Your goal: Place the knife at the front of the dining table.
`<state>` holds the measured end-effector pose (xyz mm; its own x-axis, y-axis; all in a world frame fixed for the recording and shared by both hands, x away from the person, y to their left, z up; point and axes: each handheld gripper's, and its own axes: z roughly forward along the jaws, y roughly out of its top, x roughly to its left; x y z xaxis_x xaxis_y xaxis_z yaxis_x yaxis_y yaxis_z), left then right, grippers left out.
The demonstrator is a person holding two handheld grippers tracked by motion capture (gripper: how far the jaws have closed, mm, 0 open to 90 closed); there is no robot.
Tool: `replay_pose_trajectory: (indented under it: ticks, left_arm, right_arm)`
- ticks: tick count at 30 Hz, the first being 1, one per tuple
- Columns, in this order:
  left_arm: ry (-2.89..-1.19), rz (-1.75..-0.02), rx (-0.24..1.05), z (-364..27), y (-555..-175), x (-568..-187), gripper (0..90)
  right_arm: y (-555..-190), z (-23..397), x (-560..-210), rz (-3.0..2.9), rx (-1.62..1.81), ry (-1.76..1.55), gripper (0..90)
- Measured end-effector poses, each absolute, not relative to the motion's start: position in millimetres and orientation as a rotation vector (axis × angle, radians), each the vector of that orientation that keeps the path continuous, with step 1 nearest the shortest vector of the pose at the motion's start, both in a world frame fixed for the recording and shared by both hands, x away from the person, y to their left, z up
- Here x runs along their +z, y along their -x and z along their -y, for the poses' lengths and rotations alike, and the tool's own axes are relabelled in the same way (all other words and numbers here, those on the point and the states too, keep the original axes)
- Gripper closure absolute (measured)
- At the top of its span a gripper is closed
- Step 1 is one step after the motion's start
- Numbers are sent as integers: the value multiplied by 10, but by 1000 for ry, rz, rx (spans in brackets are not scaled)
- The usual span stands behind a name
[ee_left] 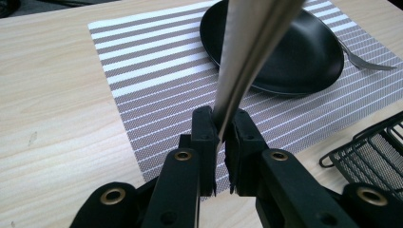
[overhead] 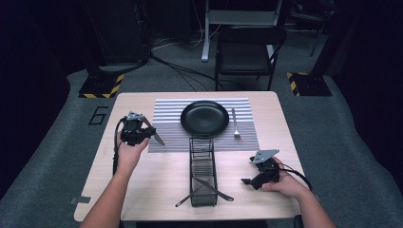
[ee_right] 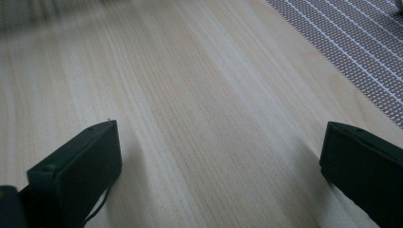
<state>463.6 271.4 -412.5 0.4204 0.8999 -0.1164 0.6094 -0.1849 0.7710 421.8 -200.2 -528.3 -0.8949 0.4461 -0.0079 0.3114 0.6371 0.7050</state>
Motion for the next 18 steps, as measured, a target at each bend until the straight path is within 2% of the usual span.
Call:
replay_pose_trajectory:
  ticks: [9,18]
  left_arm:
    - [-1795,-1298,520,-2652,-4765,-4151,820]
    - [-1777,-1313,559,-2553,-4922,-4172,824]
  right_arm:
    - [-4217,2002,-5283,-2675,1100,-625,0]
    - [-4217,2001,-5283,-2675,1101,-626,0]
